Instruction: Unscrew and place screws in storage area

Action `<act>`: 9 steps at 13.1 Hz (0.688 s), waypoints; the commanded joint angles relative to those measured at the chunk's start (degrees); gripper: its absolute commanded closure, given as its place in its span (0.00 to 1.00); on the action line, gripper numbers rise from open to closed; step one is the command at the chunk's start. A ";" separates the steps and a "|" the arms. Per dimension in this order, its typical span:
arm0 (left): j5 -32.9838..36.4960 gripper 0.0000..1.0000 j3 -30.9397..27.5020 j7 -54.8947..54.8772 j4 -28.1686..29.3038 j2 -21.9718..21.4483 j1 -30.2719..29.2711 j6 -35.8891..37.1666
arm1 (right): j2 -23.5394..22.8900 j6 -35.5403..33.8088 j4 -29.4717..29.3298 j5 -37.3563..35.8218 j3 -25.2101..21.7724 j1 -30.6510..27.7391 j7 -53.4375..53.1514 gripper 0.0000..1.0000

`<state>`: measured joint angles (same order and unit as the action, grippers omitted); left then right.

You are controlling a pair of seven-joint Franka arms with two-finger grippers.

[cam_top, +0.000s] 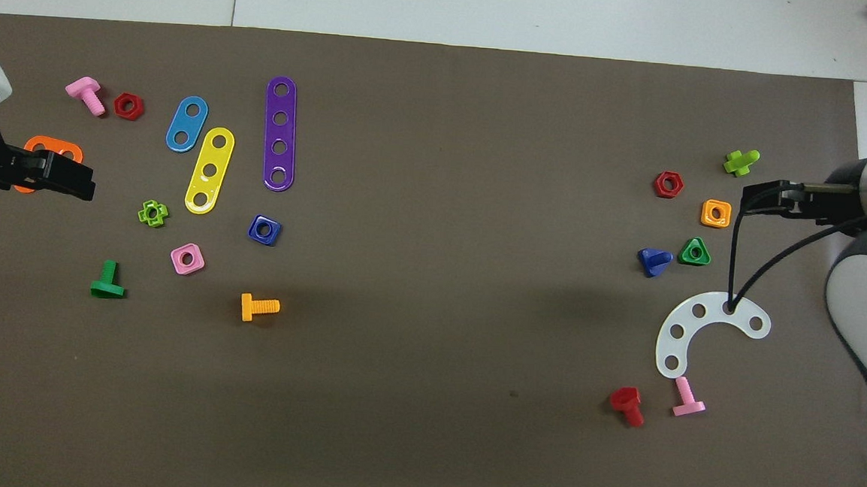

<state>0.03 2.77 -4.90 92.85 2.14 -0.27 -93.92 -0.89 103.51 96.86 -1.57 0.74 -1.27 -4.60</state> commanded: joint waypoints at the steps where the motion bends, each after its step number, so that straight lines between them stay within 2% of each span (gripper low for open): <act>1: -1.61 0.00 -0.58 -0.02 2.95 -2.41 0.01 -0.39 | -1.22 -8.64 -7.72 0.43 0.49 -0.76 0.91 0.01; 5: -1.52 0.00 -0.58 0.16 2.95 -2.41 0.10 -0.30 | -1.22 -11.48 -10.46 0.34 0.76 -0.58 0.73 0.01; 9: -1.52 0.00 -0.58 0.59 3.83 -2.67 0.97 -0.65 | -0.16 -13.51 -9.15 0.34 1.11 -0.23 0.47 0.01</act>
<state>-0.50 2.79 -4.90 94.24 1.58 -0.20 -93.91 -0.89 91.42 88.41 -1.57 1.45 -1.07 -4.60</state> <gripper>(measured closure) 0.000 0.013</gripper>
